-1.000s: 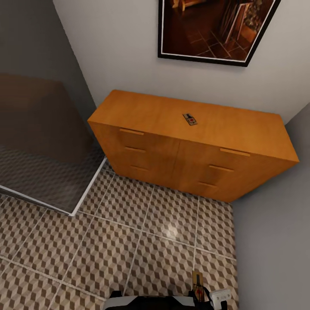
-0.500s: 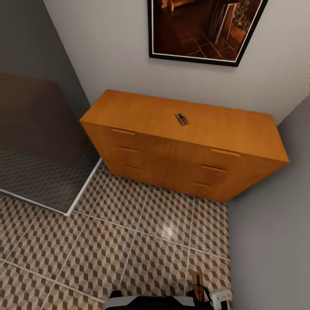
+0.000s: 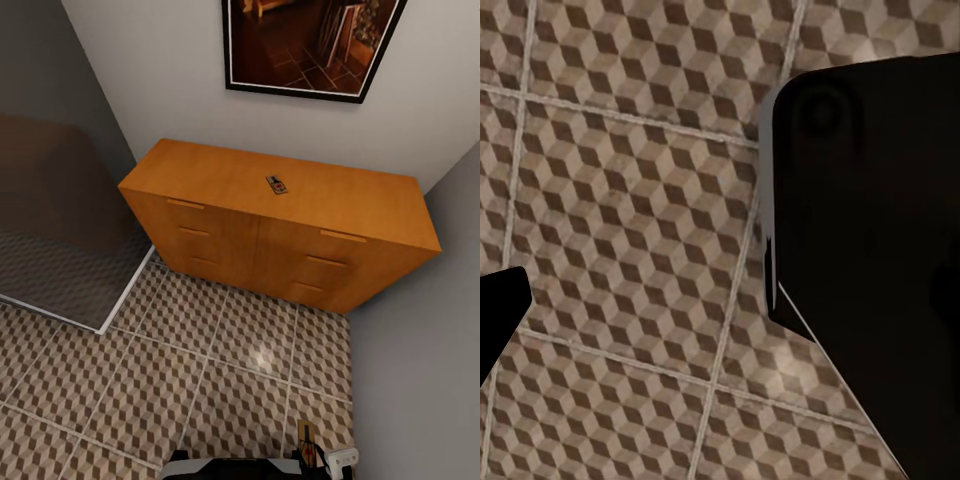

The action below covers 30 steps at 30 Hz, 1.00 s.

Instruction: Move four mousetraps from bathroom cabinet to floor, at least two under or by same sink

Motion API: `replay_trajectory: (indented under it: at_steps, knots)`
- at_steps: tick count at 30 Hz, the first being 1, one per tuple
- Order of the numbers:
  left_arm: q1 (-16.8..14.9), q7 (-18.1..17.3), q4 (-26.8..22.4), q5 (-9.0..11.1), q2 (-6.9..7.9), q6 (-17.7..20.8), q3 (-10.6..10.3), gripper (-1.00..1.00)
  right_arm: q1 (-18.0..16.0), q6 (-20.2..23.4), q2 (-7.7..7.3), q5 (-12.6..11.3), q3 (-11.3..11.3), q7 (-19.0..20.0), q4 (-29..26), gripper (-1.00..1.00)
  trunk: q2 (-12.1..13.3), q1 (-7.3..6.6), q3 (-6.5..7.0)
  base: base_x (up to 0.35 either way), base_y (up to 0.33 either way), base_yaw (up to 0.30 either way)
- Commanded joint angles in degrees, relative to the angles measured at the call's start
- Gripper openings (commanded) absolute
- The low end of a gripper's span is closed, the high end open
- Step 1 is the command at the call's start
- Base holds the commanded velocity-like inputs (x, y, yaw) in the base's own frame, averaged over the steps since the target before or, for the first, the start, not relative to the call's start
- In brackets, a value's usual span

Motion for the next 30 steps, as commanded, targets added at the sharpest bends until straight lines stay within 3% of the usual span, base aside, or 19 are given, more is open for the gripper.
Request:
replay_trajectory:
  at_steps: [1, 13, 30]
  knots:
    - [-0.1, 0.5, 0.2, -0.2, -0.01, -0.3, -0.3, 1.0, 0.0, -0.2, -0.01, -0.7, 0.2, 0.5, 0.1, -1.0, -0.1, 0.03, -0.06, 0.092, -0.001, 0.0]
    - [-0.1, 0.5, 0.2, -0.2, -0.01, -0.3, -0.3, 1.0, 0.0, -0.2, -0.01, -0.7, 0.2, 0.5, 0.0, -1.0, -0.1, 0.03, -0.06, 0.213, -0.088, 0.0]
    - [-0.1, 0.4, 0.2, -0.2, -0.01, -0.3, -0.3, 1.0, 0.0, -0.2, -0.01, -0.7, 0.2, 0.5, 0.0, -1.0, -0.1, 0.03, -0.06, 0.02, -0.07, 0.0]
